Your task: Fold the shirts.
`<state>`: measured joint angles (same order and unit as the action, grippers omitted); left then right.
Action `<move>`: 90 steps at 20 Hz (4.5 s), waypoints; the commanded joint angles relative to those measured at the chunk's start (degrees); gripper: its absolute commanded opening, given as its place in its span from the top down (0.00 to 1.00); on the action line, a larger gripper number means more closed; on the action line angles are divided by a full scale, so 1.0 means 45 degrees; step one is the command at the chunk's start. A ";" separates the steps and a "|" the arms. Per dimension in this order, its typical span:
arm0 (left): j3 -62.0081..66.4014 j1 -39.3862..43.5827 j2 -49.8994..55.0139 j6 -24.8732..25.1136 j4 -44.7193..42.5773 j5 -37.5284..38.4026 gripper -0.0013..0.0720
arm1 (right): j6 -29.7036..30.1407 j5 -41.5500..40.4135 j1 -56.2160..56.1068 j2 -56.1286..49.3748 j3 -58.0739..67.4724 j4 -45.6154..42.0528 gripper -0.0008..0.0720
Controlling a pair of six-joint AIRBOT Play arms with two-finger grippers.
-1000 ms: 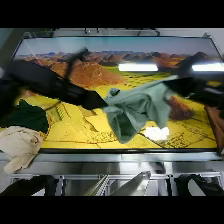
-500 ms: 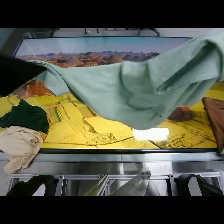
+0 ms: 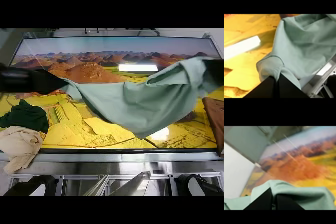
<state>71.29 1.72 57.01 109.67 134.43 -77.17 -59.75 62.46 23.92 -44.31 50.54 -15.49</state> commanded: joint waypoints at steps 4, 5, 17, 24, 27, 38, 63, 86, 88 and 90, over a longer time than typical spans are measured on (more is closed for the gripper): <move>-0.1161 -0.0282 0.4080 0.0991 0.0049 0.2108 0.00 | 0.1331 -0.1807 -0.0656 -0.5848 -0.0121 -0.1166 0.11; -0.0758 -0.0466 0.4585 0.0962 0.0049 0.1690 0.01 | 0.1321 -0.1156 -0.0223 -0.6275 0.0189 -0.1302 0.11; -0.1797 -0.1787 0.7446 0.0971 0.0024 0.0374 0.01 | -0.0942 0.1316 0.1778 -0.4022 -0.5479 -0.5115 0.39; -0.1957 -0.1792 0.8417 0.0986 0.0039 0.1642 0.02 | -0.0816 -0.2045 0.1399 -0.4002 -0.6091 -0.3925 0.39; -0.1957 -0.1763 0.8417 0.0986 0.0053 0.2652 0.02 | -0.1360 -0.1685 0.1083 -0.4342 -0.6217 -0.3978 0.39; -0.1923 -0.0219 0.8442 0.0991 0.0471 0.4250 0.27 | -0.0724 -0.3565 -0.5265 -0.7499 -0.6382 0.0826 0.40; 0.9437 -0.4745 -0.1146 0.1093 0.0418 -0.1234 0.95 | 0.0835 0.1753 0.2293 0.2778 0.1768 0.4435 0.97; 0.1171 -0.1030 0.6081 -0.0374 -0.1651 -0.2584 0.01 | 0.0398 0.0962 0.3487 -0.8252 0.2759 -0.4935 0.35; -0.2210 -0.1127 0.4478 -0.0355 -0.1656 -0.1671 0.02 | 0.0398 0.0952 0.3526 -0.8485 0.2754 -0.5459 0.35; -0.5022 -0.1506 0.3322 -0.0568 -0.1632 -0.1010 0.02 | 0.0248 0.0981 0.3531 -0.8845 0.2754 -0.5445 0.35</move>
<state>66.26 -3.70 80.01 107.83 127.15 -85.65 -57.45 65.87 38.59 -82.54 62.78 -35.59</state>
